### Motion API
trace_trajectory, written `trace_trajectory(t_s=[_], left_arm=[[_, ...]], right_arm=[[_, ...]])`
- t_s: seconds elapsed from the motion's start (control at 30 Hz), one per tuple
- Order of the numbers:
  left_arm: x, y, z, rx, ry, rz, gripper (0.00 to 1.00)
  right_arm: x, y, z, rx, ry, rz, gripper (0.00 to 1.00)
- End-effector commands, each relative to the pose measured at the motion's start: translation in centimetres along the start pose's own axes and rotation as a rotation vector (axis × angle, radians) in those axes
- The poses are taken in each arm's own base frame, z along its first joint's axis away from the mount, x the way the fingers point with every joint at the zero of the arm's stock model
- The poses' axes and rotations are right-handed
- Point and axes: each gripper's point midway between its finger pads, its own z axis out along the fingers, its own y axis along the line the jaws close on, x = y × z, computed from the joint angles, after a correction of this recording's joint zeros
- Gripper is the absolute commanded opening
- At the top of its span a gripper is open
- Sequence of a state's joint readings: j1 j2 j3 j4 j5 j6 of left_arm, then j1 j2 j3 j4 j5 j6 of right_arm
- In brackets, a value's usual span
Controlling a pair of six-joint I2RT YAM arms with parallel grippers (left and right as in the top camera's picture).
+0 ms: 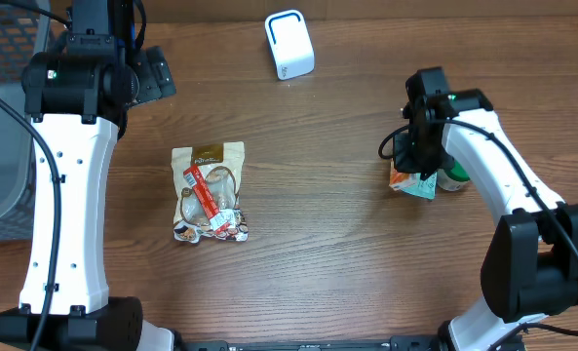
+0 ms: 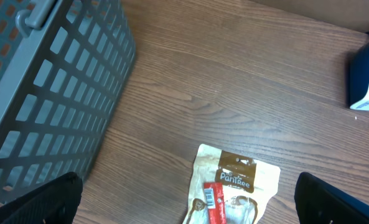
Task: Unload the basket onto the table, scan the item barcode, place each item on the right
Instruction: 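Move the Kleenex pack right and lower it beside the wipes, then release the Kleenex pack and move the right gripper left over the snack bag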
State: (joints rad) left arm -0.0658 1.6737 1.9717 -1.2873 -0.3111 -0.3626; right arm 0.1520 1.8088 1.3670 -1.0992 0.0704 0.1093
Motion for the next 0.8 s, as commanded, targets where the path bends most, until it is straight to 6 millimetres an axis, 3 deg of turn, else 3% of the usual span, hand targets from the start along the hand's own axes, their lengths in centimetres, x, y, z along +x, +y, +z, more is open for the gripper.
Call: trace_trajectory(t_s=[0.0,0.13,0.23,0.4,0.57,0.63,0.77], left_arm=[[-0.3,0.0,-0.5,0.0,-0.018,0.011,1.0],[-0.3,0.0,-0.5,0.0,-0.018,0.011,1.0],[-0.3,0.0,-0.5,0.0,-0.018,0.011,1.0],[-0.3,0.0,-0.5,0.0,-0.018,0.011,1.0],[-0.3,0.0,-0.5,0.0,-0.018,0.011,1.0],[-0.3,0.0,-0.5,0.0,-0.018,0.011,1.0],[-0.3,0.0,-0.5,0.0,-0.018,0.011,1.0]], right_arm=[[0.0,-0.1,0.6,0.009,-0.013,0.004,0.21],[-0.7,-0.3,0.7,0.027,-0.044,0.007,0.56],[-0.9,-0.3,0.7,0.023,-0.052,0.049,0.73],[-1.5,0.3,0.6,0.005,-0.08,0.294,0.8],[-2.1,2.7,-0.6,-0.024,-0.133,0.249,0.83],[-2.5,4.7,-2.2,-0.07,-0.171,0.21,0.83],[-2.7,11.0,-6.6,-0.236,-0.268,0.09,0.84]])
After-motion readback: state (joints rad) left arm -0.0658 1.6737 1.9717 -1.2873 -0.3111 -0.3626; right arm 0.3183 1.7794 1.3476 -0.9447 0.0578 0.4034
